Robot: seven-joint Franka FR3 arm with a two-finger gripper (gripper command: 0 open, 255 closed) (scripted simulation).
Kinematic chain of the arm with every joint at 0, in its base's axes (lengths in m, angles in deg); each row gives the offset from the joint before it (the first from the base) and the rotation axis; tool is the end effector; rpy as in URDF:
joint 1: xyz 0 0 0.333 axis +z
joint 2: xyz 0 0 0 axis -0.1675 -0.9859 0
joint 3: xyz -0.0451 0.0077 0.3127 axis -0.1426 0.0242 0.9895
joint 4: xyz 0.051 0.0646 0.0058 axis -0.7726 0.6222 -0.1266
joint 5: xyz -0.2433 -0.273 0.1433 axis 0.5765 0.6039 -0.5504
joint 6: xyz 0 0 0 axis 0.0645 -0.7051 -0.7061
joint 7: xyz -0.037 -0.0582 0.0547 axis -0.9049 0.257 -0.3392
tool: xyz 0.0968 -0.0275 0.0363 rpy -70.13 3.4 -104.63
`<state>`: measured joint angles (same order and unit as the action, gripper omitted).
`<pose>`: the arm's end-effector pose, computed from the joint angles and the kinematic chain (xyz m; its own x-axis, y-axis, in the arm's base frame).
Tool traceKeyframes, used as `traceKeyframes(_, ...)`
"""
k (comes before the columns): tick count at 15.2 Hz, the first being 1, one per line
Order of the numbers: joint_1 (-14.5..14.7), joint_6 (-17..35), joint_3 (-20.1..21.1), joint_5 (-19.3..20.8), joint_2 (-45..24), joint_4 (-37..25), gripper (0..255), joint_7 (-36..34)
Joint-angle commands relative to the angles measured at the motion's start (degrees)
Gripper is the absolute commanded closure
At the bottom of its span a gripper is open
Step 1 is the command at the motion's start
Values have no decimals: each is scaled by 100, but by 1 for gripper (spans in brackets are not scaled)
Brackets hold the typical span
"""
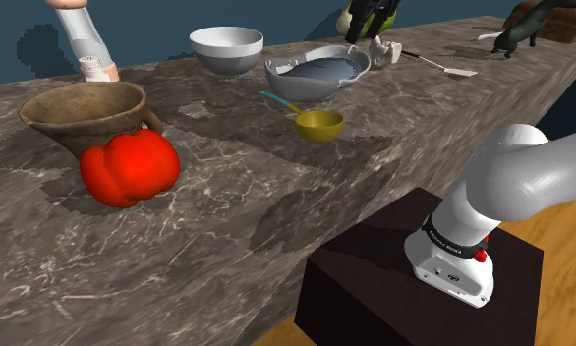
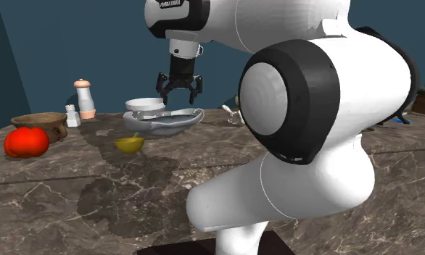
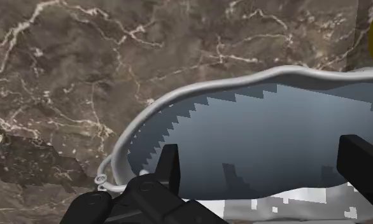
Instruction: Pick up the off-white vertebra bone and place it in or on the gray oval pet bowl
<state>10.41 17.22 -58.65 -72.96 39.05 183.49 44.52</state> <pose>0.3051 0.0333 0.6462 0.9744 0.0264 0.2233 0.0460 -0.9955 -0.0834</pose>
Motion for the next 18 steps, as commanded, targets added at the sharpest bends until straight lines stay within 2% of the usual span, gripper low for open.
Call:
traceKeyframes(1, 0, 0, 0, 0, 0, 0, 0, 0)
traceKeyframes(9, 390, -473, -1446, 900, -196, -151, 0, 2849)
traceKeyframes(18, 1034, -703, -2999, 1731, -1422, -1271, 0, 6088)
